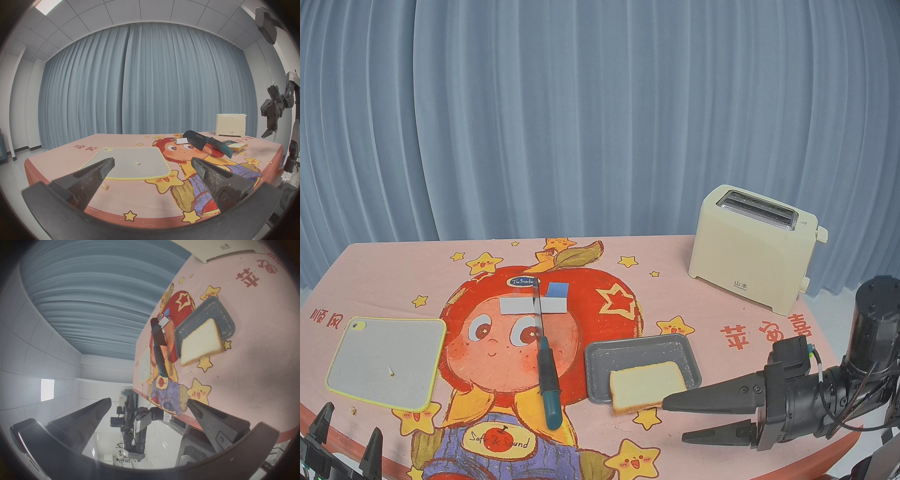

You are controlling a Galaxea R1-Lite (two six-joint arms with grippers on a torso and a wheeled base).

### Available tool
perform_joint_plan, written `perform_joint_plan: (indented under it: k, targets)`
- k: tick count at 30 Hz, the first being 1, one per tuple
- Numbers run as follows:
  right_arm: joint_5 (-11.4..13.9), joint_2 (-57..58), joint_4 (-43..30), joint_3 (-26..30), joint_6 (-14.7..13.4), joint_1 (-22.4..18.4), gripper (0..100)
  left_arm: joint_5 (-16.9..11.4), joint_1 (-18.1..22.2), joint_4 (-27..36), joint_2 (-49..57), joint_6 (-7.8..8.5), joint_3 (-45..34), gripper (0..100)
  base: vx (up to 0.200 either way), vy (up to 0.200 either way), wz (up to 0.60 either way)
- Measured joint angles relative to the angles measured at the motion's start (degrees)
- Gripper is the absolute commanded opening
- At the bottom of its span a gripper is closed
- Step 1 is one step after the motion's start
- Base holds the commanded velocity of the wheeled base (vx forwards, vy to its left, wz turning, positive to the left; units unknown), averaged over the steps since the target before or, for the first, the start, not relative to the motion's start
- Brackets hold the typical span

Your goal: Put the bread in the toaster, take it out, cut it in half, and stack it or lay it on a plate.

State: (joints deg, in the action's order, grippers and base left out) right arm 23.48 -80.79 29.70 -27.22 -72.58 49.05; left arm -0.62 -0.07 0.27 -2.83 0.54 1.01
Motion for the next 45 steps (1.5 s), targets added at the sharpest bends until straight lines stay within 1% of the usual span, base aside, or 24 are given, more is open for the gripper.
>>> perform_joint_plan:
  k: [3,9,15,18,22,25,26,29,35,39,45]
  targets:
    - [0.17,-0.44,1.65,1.76,0.55,0.02,100,0.00,0.00,0.00,0.00,0.00,0.00,100,0.000,0.000,0.00]
    - [0.27,-1.24,9.36,6.03,0.60,0.06,100,0.00,-0.04,0.00,0.00,0.00,0.00,100,0.000,0.000,0.00]
    - [-0.06,-3.89,11.91,7.68,0.18,0.06,100,0.02,0.00,0.00,0.00,0.00,0.00,100,0.000,0.000,0.00]
    - [-0.17,-5.75,13.82,9.09,-1.26,0.15,100,0.02,-0.04,0.00,0.00,0.00,0.00,100,0.000,0.000,0.00]
    - [-0.46,-8.18,18.44,9.64,-4.00,0.04,100,0.00,-0.04,0.00,0.00,0.00,0.00,100,0.000,0.000,0.00]
    - [-1.29,-10.17,22.55,9.91,-6.13,-0.07,100,0.00,-0.04,-0.02,0.00,0.00,0.00,100,0.000,0.000,0.00]
    - [-1.95,-10.93,23.39,10.02,-6.52,-0.07,100,0.00,-0.02,0.00,0.00,-0.02,0.00,100,0.000,0.000,0.00]
    - [-4.35,-13.36,25.17,10.06,-7.09,-0.05,100,0.00,0.00,0.00,0.00,0.00,0.00,100,0.000,0.000,0.00]
    - [-6.44,-18.16,29.98,10.33,-7.40,-0.07,100,0.00,-0.04,0.00,0.00,0.00,0.00,100,0.000,0.000,0.00]
    - [-7.23,-19.93,31.99,10.85,-7.56,-0.72,100,0.00,-0.04,-0.02,0.00,-0.02,0.00,100,0.000,0.000,0.00]
    - [-7.20,-20.94,32.46,10.69,-7.73,-3.02,100,0.00,0.00,0.00,0.00,0.00,0.00,100,0.000,0.000,0.00]
